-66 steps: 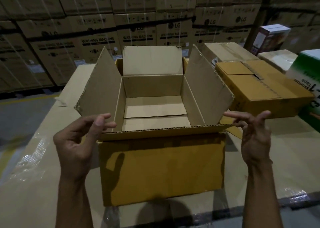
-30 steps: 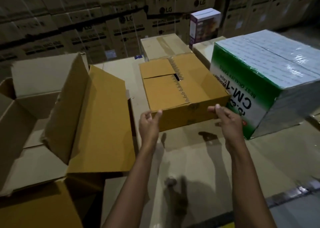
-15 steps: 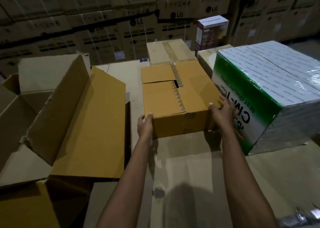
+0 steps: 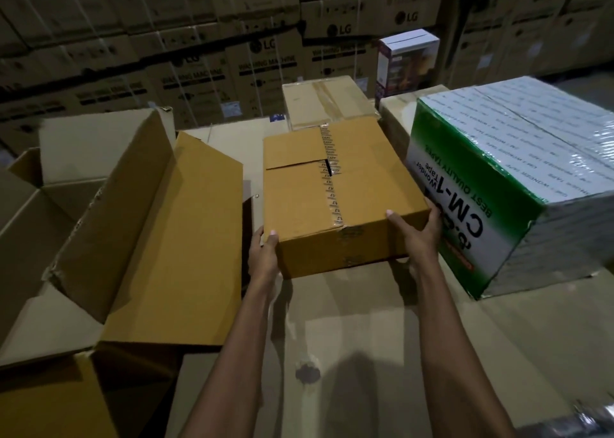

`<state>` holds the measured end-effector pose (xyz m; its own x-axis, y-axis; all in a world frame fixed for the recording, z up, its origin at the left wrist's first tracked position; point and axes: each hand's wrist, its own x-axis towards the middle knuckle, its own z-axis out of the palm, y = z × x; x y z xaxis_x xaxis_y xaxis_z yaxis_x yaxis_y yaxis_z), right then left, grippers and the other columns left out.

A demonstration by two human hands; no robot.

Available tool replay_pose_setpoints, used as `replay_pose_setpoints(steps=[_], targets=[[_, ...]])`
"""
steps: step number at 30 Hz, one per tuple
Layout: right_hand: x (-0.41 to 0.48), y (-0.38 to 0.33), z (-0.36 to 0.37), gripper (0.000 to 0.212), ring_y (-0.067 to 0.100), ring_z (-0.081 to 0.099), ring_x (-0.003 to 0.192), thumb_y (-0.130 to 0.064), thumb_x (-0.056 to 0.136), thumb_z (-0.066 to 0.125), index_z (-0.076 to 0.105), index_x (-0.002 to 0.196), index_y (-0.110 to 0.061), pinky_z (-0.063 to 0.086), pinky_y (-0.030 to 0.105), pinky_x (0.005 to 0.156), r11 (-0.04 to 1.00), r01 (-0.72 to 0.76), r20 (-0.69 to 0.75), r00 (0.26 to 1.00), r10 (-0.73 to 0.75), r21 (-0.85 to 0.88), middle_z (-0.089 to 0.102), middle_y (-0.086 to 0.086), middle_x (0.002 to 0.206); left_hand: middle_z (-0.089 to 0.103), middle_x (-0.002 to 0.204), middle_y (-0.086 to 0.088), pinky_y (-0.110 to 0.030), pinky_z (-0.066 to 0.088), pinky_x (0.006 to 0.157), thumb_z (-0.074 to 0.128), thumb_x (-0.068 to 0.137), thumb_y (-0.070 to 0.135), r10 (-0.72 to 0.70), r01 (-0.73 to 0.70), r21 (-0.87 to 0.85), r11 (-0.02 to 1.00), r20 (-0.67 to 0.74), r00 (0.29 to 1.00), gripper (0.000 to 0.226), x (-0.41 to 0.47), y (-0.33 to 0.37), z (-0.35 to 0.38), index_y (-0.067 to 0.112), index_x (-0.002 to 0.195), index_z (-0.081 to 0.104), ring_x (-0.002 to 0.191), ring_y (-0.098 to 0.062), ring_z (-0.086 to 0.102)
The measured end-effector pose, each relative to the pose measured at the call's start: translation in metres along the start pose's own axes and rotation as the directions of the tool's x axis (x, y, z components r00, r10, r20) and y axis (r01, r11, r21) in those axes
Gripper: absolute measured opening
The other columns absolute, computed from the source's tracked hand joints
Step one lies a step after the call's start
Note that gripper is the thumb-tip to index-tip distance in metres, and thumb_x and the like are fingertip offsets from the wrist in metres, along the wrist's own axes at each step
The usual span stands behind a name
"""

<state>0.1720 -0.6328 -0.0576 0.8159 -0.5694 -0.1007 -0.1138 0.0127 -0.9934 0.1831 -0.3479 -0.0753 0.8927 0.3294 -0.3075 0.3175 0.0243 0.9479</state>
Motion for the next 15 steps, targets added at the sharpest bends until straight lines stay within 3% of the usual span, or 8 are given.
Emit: replay_pose_setpoints(steps=[2, 5, 8, 11, 12, 15], targets=[[-0.01, -0.014, 0.009, 0.106, 0.026, 0.027, 0.152, -0.038, 0.081, 0.087, 0.022, 0.164, -0.029, 0.03, 0.042, 0.117, 0.999, 0.022, -0.034, 0.999, -0.023, -0.025, 0.025, 0.003, 0.168, 0.059, 0.141, -0.005, -0.048, 0.056, 0.093, 0.052, 0.107, 0.042, -0.013, 0.014, -0.062, 0.998, 0.017, 1.0, 0.044, -0.004, 0.0, -0.005, 0.031, 0.149, 0.048, 0.122, -0.031, 0.059], [-0.022, -0.04, 0.019, 0.105, 0.028, 0.017, 0.157, -0.047, 0.081, 0.084, 0.023, 0.164, -0.026, 0.024, 0.061, 0.123, 0.977, 0.128, -0.074, 0.987, -0.142, -0.171, 0.018, 0.004, 0.172, 0.06, 0.133, -0.006, -0.04, 0.054, 0.08, 0.048, 0.109, 0.04, -0.066, 0.076, -0.174, 0.982, 0.062, 0.996, 0.042, -0.015, -0.005, -0.012, 0.028, 0.149, 0.047, 0.113, -0.029, 0.061], [-0.038, -0.076, 0.029, 0.08, 0.03, 0.022, 0.153, -0.042, 0.086, 0.08, 0.042, 0.152, -0.019, 0.027, 0.053, 0.121, 0.91, 0.352, -0.049, 0.927, -0.371, -0.218, 0.033, 0.009, 0.163, 0.063, 0.13, -0.008, -0.051, 0.057, 0.091, 0.048, 0.108, 0.045, -0.146, 0.19, -0.361, 0.913, 0.145, 0.979, 0.038, -0.025, -0.016, -0.013, 0.03, 0.143, 0.05, 0.113, -0.031, 0.063], [-0.065, -0.111, 0.046, 0.06, 0.03, 0.03, 0.145, -0.037, 0.088, 0.077, 0.053, 0.141, -0.022, 0.041, 0.062, 0.111, 0.774, 0.576, -0.008, 0.801, -0.599, -0.262, 0.046, 0.005, 0.149, 0.062, 0.131, -0.019, -0.058, 0.056, 0.093, 0.046, 0.108, 0.041, -0.292, 0.344, -0.469, 0.813, 0.183, 0.939, 0.038, -0.035, -0.027, 0.001, 0.02, 0.139, 0.052, 0.118, -0.04, 0.062], [-0.074, -0.118, 0.053, 0.056, 0.028, 0.032, 0.143, -0.037, 0.087, 0.075, 0.054, 0.138, -0.026, 0.039, 0.068, 0.11, 0.702, 0.647, 0.014, 0.738, -0.675, -0.297, 0.048, 0.002, 0.145, 0.061, 0.131, -0.021, -0.058, 0.056, 0.09, 0.045, 0.108, 0.035, -0.339, 0.39, -0.496, 0.775, 0.195, 0.921, 0.037, -0.039, -0.028, 0.008, 0.015, 0.138, 0.052, 0.115, -0.041, 0.062], [-0.101, -0.127, 0.074, 0.046, 0.022, 0.032, 0.146, -0.037, 0.087, 0.069, 0.059, 0.132, -0.035, 0.005, 0.088, 0.109, 0.475, 0.757, 0.087, 0.566, -0.82, -0.449, 0.051, -0.011, 0.142, 0.071, 0.111, -0.023, -0.05, 0.063, 0.079, 0.037, 0.108, 0.017, -0.432, 0.497, -0.412, 0.764, 0.247, 0.867, 0.035, -0.062, -0.027, 0.036, 0.001, 0.131, 0.058, 0.098, -0.038, 0.067]])
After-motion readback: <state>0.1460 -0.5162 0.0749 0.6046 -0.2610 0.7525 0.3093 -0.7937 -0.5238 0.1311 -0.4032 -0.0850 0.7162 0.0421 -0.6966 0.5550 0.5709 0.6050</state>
